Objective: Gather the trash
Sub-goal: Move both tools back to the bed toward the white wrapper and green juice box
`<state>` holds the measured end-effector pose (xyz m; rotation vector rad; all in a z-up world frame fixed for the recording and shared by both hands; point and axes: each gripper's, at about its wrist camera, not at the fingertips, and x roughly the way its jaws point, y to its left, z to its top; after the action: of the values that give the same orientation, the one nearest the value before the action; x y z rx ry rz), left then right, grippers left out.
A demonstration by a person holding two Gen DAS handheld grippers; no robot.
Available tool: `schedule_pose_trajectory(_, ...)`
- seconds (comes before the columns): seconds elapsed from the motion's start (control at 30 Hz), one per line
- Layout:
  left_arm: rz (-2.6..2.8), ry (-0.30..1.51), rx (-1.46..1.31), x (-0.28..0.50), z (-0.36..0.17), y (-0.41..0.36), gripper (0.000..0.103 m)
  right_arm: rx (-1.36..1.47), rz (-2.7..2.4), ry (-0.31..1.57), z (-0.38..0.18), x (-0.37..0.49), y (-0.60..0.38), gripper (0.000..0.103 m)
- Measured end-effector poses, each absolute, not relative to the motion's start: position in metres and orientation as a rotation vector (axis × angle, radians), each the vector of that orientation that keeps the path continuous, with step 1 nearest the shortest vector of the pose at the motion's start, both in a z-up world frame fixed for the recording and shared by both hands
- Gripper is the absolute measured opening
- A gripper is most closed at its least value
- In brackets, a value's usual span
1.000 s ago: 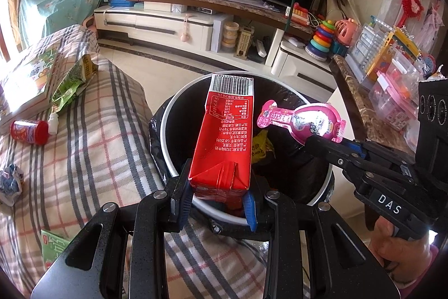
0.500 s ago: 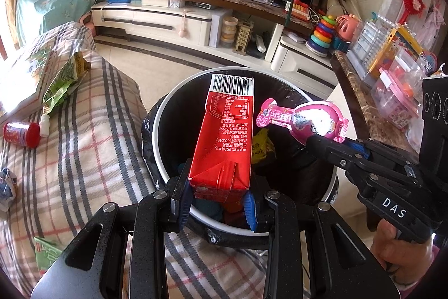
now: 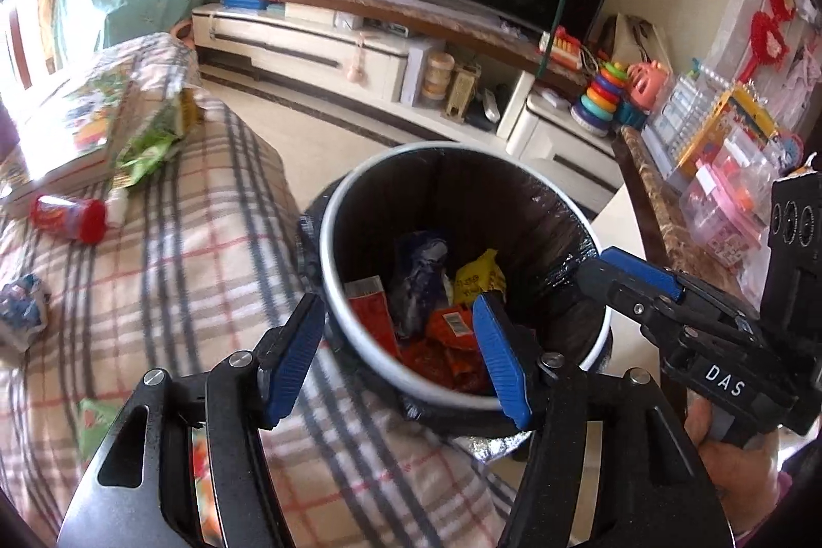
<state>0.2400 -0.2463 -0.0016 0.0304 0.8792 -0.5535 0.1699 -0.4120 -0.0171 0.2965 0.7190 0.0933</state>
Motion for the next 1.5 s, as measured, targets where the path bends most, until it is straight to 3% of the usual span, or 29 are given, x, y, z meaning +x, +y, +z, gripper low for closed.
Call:
schedule_pose_trajectory(0.17, -0.515, 0.830, -0.014, 0.219, 0.007, -0.212, 0.066, 0.307, 0.123, 0.667, -0.006, 0.155, -0.396, 0.087)
schedule_pose_trajectory(0.27, -0.482, 0.813, -0.043, 0.208, 0.007, -0.190, 0.067, 0.312, 0.144, 0.655, -0.003, 0.150, -0.382, 0.095)
schedule_pose_trajectory(0.97, -0.192, 0.803, -0.212, 0.172, -0.022, -0.022, 0.075, 0.162, 0.387, 0.663, -0.015, 0.145, -0.259, 0.101)
schedule_pose_trajectory(1.5, -0.132, 0.868, -0.156, 0.215, -0.041, 0.011, 0.075, -0.027, 0.500, 0.760, -0.037, 0.179, -0.203, 0.101)
